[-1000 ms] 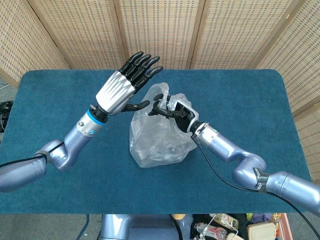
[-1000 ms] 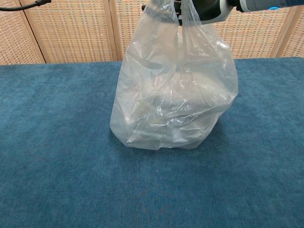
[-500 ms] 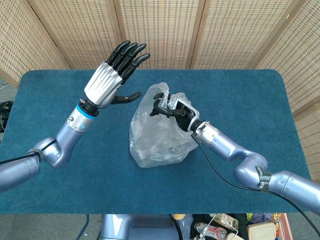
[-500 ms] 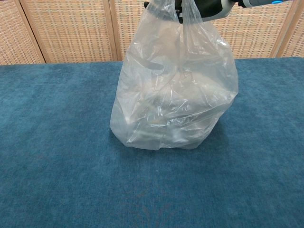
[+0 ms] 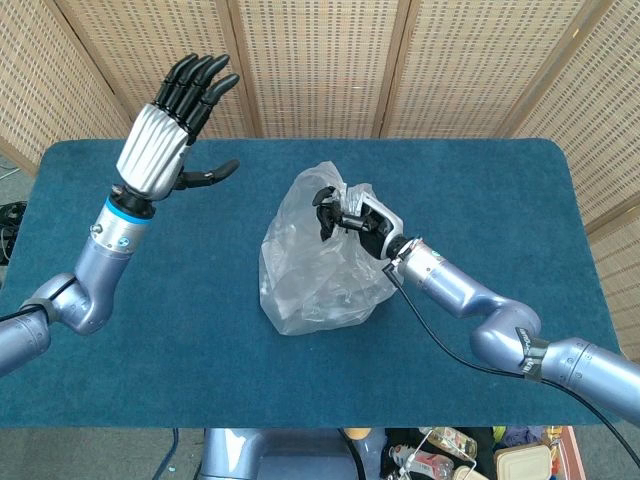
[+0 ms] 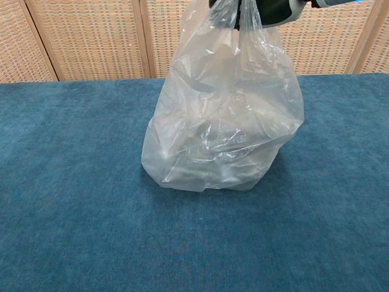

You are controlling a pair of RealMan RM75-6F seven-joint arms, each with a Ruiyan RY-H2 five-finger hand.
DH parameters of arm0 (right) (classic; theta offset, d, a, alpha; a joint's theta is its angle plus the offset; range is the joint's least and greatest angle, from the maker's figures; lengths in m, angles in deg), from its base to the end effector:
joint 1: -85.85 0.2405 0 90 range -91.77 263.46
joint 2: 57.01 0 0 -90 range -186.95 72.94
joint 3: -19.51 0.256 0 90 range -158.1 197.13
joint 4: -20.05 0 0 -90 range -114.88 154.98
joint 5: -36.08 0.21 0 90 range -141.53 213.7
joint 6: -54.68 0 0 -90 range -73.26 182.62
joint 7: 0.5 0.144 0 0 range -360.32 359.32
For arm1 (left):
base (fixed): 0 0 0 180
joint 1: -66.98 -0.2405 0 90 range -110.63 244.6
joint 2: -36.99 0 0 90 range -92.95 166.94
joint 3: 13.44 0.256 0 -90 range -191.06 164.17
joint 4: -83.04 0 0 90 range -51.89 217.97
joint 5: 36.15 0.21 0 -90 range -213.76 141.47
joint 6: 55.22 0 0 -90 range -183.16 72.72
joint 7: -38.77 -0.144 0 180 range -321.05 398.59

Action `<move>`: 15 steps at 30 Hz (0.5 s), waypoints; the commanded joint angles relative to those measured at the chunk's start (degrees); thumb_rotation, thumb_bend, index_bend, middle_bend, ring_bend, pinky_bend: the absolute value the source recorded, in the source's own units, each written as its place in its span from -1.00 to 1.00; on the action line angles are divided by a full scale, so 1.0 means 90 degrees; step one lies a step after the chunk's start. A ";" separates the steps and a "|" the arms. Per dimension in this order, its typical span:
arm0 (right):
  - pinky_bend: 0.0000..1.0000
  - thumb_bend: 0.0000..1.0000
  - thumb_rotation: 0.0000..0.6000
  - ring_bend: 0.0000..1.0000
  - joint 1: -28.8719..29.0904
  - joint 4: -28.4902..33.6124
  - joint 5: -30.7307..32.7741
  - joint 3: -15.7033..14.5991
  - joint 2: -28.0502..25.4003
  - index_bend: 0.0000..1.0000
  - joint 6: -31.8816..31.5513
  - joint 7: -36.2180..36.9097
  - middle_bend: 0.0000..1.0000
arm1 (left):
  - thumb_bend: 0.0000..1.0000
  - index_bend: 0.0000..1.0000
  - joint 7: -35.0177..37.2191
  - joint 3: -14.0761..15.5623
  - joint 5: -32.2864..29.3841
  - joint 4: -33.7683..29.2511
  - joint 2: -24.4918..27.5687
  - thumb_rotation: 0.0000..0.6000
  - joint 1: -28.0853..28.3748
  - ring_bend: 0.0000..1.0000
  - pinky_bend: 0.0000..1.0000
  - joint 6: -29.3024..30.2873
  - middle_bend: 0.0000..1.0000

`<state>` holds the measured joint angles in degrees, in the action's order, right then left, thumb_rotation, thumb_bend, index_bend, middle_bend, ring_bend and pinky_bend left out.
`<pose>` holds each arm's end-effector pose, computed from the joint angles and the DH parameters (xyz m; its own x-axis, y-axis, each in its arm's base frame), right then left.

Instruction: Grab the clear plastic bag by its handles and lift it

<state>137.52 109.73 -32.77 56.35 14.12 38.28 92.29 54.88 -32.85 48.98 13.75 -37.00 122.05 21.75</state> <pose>-0.0238 -0.4155 0.0866 -0.8363 -0.5449 0.0601 -0.3387 0.4273 -0.8382 -0.0513 0.4329 0.1807 0.0681 -0.3495 0.9345 0.6719 -0.6763 -0.3019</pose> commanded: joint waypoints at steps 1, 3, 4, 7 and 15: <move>0.58 1.00 1.00 0.61 0.0058 0.0002 0.0250 -0.0041 -0.0198 0.35 -0.0014 -0.0537 0.55 | -0.52 -1.00 0.0124 0.0040 -0.0113 0.0076 0.0152 1.00 -0.0267 -1.00 -0.93 0.0153 -1.00; 0.64 1.00 1.00 0.64 0.0105 0.0042 0.0415 -0.0087 -0.0339 0.45 0.0039 -0.0808 0.56 | -0.52 -1.00 0.0220 0.0059 -0.0197 0.0071 0.0236 1.00 -0.0439 -1.00 -0.93 0.0218 -1.00; 0.65 1.00 1.00 0.65 0.0122 0.0070 0.0479 -0.0108 -0.0397 0.47 0.0062 -0.0915 0.56 | -0.52 -1.00 0.0264 0.0065 -0.0247 0.0065 0.0270 1.00 -0.0526 -1.00 -0.93 0.0253 -1.00; 0.67 1.00 1.00 0.67 0.0165 0.0188 0.0714 -0.0173 -0.0583 0.51 0.0106 -0.1208 0.57 | -0.52 -1.00 0.0443 0.0109 -0.0437 0.0001 0.0396 1.00 -0.0842 -1.00 -0.94 0.0329 -1.00; 0.68 1.00 1.00 0.67 0.0374 0.0617 0.1472 -0.0414 -0.1159 0.52 0.0122 -0.2168 0.57 | -0.55 -1.00 0.0516 0.0523 -0.0717 -0.0648 0.0988 1.00 -0.1842 -1.00 -0.99 0.0413 -1.00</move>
<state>140.10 114.07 -21.42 53.54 5.25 39.32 74.88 60.00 -29.60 43.50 10.25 -30.18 107.54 25.65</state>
